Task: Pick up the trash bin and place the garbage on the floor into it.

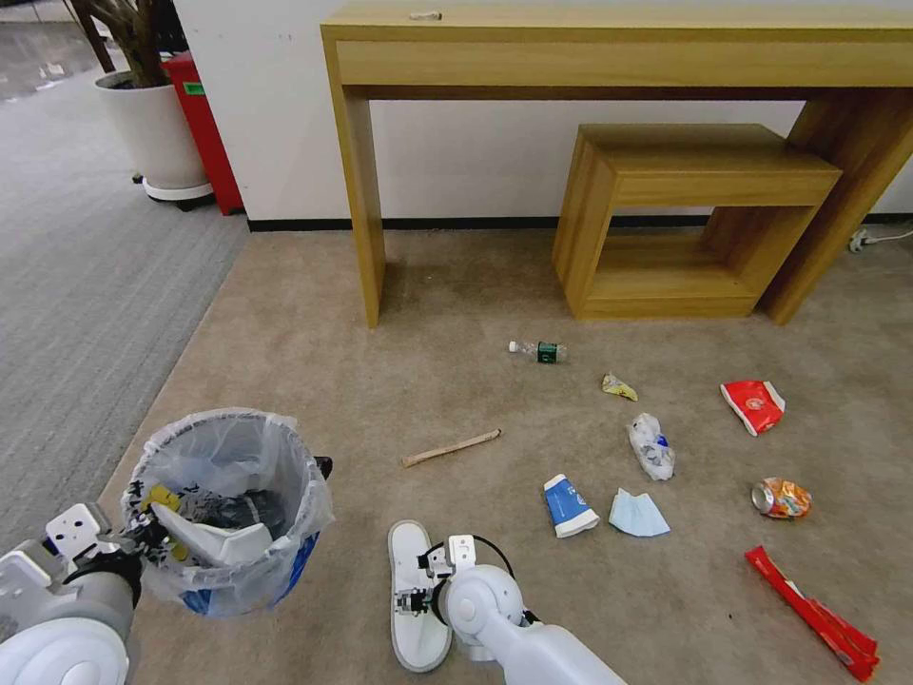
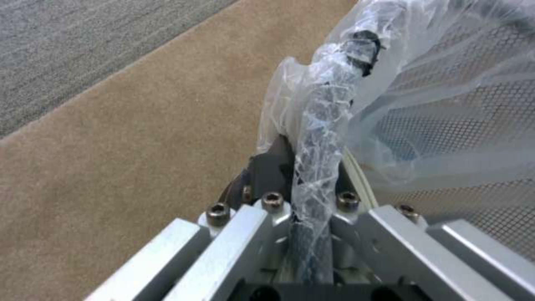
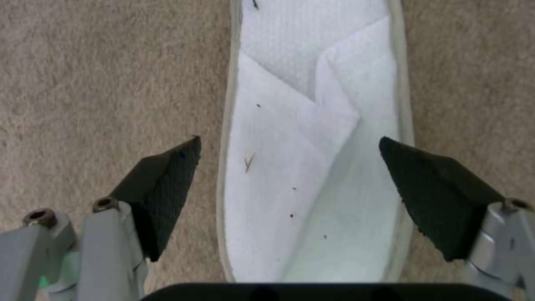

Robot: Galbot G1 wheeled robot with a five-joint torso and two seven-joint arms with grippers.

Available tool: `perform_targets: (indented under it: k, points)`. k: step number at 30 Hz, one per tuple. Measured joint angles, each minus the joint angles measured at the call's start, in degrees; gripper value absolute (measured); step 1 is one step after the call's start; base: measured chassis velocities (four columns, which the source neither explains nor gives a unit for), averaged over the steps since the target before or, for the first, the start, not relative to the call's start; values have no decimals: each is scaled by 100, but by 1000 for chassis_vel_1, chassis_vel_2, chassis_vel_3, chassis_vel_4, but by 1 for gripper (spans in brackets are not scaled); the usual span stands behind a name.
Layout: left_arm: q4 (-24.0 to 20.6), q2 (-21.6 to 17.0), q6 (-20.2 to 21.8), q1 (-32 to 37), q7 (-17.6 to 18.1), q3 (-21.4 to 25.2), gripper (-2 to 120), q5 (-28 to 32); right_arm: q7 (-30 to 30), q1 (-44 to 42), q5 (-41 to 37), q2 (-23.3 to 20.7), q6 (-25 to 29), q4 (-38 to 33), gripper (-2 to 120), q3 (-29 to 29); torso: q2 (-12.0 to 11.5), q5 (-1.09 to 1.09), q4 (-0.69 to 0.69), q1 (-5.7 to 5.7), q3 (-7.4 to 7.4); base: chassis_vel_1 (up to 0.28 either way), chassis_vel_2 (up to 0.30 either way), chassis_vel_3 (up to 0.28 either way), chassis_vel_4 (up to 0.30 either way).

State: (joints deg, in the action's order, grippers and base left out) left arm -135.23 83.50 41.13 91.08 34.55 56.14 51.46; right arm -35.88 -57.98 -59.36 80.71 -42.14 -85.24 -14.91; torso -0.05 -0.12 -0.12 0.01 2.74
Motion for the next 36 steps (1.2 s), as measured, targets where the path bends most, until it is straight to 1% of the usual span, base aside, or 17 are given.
perform_targets:
  k: [6,9,10,12,13,15,16,17,18,19,21,22,24,27,28,29,36]
  points:
    - [1,8,0,-44,4,-61,1,-30,92,-2,135,84,11,131,79,23,0,-1,0,0,0,0,0,0,0]
    - [-2,7,0,-57,11,-71,1,-36,149,16,244,154,49,264,67,4,0,0,0,0,0,0,0,0,0]
    - [-2,7,0,-57,11,-71,1,-36,149,16,244,154,49,264,67,4,0,0,0,0,0,0,0,0,0]
    - [2,6,0,-53,10,-69,1,-37,164,45,273,165,53,339,56,4,0,0,0,0,0,0,0,0,0]
    - [2,6,0,-53,10,-69,1,-37,164,45,273,165,53,339,56,4,0,0,0,0,0,0,0,0,0]
    - [5,-8,1,-47,7,-51,1,-34,182,62,289,162,53,378,46,11,0,0,0,0,0,0,0,0,0]
    - [5,-8,1,-47,7,-51,1,-34,182,62,289,162,53,378,46,11,0,0,0,0,0,0,0,0,0]
    - [9,-15,1,-42,3,-39,1,-31,208,73,307,159,54,407,39,20,0,0,0,0,0,0,0,0,0]
    - [12,-18,1,-38,1,-36,1,-30,225,80,321,158,58,426,35,26,0,0,0,0,0,0,0,0,0]
    - [12,-18,1,-38,1,-36,1,-30,225,80,321,158,58,426,35,26,0,0,0,0,0,0,0,0,0]
    - [17,-25,1,-33,-3,-35,1,-30,261,87,360,159,75,456,26,35,0,0,0,0,0,0,0,0,0]
    - [21,-30,1,-34,-5,-35,1,-29,279,89,382,161,80,463,19,39,0,0,0,0,0,0,0,0,0]
    - [23,-37,1,-36,-5,-35,1,-29,299,91,407,161,87,465,16,43,0,0,0,0,0,0,0,0,0]
    - [31,-51,2,-50,-6,-41,1,-29,354,92,473,149,122,464,3,54,0,0,0,0,0,0,0,0,0]
    - [31,-51,2,-50,-6,-41,1,-29,354,92,473,149,122,464,3,54,0,0,0,0,0,0,0,0,0]
    - [37,-56,4,-53,-6,-47,1,-28,383,92,509,137,151,463,0,61,0,0,0,0,0,0,0,0,0]
    - [54,-68,7,-66,-6,-54,1,-28,492,103,615,115,256,473,0,95,0,0,0,0,0,0,0,0,0]
